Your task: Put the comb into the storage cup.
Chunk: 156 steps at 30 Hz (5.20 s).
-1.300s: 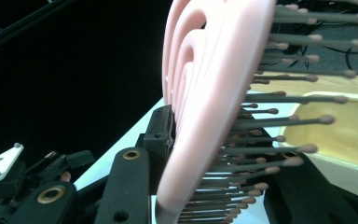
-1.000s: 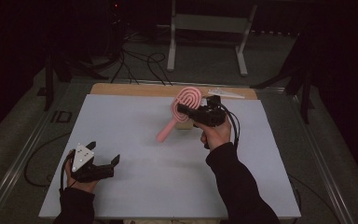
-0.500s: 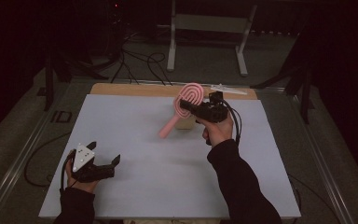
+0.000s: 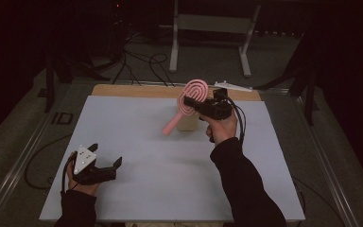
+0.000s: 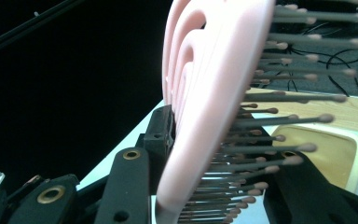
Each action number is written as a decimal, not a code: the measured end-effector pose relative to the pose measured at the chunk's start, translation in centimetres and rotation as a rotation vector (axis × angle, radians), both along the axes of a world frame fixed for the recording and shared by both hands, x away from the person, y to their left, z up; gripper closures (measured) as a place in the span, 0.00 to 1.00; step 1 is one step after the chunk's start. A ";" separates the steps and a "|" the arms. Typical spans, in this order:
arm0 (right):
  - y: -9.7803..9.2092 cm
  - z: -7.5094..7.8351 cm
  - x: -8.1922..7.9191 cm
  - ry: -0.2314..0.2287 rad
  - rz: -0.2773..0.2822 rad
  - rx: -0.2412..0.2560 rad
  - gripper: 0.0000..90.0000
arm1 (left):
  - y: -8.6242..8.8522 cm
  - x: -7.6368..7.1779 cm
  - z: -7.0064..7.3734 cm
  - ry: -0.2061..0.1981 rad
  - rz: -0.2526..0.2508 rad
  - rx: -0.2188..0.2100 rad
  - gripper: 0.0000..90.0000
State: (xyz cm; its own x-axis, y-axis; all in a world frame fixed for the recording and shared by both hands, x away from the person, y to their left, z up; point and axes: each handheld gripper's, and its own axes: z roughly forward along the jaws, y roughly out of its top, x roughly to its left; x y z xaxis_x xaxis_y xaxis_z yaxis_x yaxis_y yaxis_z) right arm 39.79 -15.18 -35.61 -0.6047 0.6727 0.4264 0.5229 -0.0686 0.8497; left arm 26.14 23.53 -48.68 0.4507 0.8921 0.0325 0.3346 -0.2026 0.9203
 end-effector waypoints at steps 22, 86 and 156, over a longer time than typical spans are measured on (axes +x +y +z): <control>-1.0 1.2 1.6 -0.009 -0.046 -0.015 0.71 | 0.1 0.0 0.0 -0.001 0.002 -0.004 0.02; -3.1 3.4 5.3 -0.021 -0.190 -0.046 0.71 | 0.1 0.0 0.0 -0.001 0.001 -0.006 0.02; -1.6 1.4 6.8 0.014 -0.200 -0.155 0.71 | 0.1 0.0 0.0 -0.002 0.000 -0.019 0.02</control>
